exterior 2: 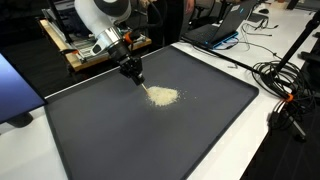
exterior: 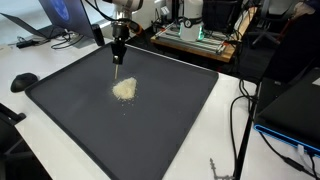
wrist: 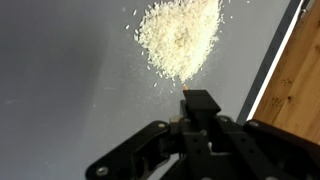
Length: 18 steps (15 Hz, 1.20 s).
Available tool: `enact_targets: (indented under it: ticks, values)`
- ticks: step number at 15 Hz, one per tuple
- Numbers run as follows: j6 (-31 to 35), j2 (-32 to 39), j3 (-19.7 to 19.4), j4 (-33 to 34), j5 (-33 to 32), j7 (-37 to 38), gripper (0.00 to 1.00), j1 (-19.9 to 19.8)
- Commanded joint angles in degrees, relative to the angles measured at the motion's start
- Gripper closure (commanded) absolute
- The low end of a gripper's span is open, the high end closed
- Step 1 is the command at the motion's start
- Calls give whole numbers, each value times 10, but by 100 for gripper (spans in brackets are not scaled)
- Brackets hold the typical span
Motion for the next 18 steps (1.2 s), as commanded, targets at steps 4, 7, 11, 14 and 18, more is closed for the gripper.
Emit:
enact_targets:
  ticks: [4,7,11,14,18]
  values:
    - [-10,-45,-18,-17,-196,90,97,-5]
    - [-26,-48,-34,-10,-315,148,97,-5]
    - [-71,-54,-61,5,-483,223,97,0]
    - [-109,-60,-48,27,-603,274,97,-26]
    - [-169,-56,-34,72,-724,322,97,-37]
